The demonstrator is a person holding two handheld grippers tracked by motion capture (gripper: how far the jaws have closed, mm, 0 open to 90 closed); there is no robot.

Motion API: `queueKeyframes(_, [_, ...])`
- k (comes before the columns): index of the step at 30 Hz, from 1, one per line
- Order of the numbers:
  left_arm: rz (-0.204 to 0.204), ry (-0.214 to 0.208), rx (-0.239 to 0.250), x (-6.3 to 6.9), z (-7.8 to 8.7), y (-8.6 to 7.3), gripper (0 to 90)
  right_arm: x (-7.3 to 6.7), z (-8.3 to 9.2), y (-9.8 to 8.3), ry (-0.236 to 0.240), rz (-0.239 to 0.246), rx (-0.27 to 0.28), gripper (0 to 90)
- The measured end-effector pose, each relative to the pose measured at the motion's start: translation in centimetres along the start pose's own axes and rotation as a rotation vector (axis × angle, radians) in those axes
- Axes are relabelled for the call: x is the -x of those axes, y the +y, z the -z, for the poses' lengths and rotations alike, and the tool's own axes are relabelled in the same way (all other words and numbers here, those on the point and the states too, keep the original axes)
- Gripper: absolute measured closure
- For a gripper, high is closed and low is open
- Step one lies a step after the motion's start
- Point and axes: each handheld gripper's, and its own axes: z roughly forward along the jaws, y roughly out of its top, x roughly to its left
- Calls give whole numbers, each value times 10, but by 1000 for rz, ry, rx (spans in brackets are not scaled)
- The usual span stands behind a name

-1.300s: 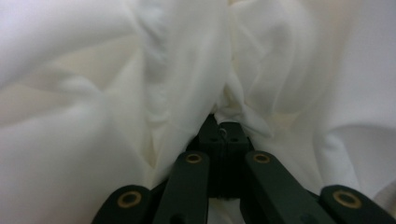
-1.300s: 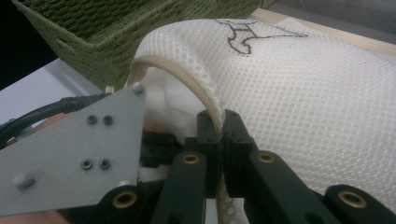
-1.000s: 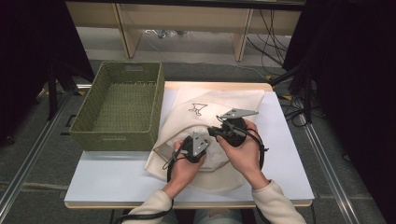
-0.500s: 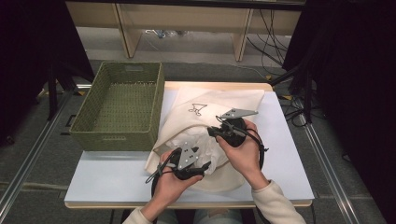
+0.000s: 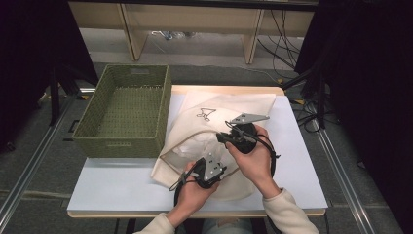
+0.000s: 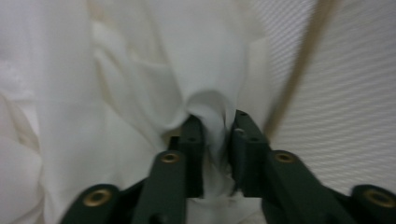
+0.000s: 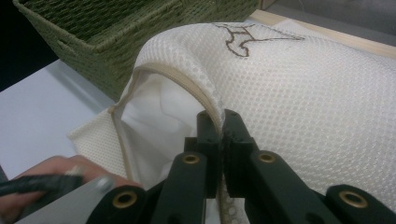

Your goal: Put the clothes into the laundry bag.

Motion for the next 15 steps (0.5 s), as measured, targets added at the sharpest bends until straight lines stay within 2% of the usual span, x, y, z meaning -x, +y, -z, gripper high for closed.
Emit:
queueKeyframes(1, [0,15,-8,-4,-3,0,837,0,0,0,-2,6,2,877])
queueKeyframes(2, [17,17,-2,-7,-6,0,856,0,0,0,-5,-2,-1,877])
queueKeyframes(5, [37,60,5,-17,-11,2,875,0,-1,0,3,8,3,877])
queueKeyframes(6, [32,58,-1,-21,-12,2,879,-1,0,0,2,-5,1,877])
queueKeyframes(7, [6,63,-14,-25,-13,3,881,-1,0,0,1,-8,2,877])
queueKeyframes(8, [11,72,-10,-26,-14,4,882,1,-1,0,2,24,13,877])
queueKeyframes(9, [17,81,-5,-28,-16,4,884,0,-1,0,-1,24,14,877])
queueKeyframes(10, [18,87,-3,-30,-17,5,885,0,0,0,-3,4,9,877])
queueKeyframes(11, [-19,108,-6,-33,-18,6,886,0,0,0,-5,10,10,877])
queueKeyframes(13, [-1,123,-4,-35,-22,6,887,0,0,0,-3,2,9,877])
queueKeyframes(15, [-36,130,-23,-39,-25,7,887,1,1,0,-4,-5,9,878])
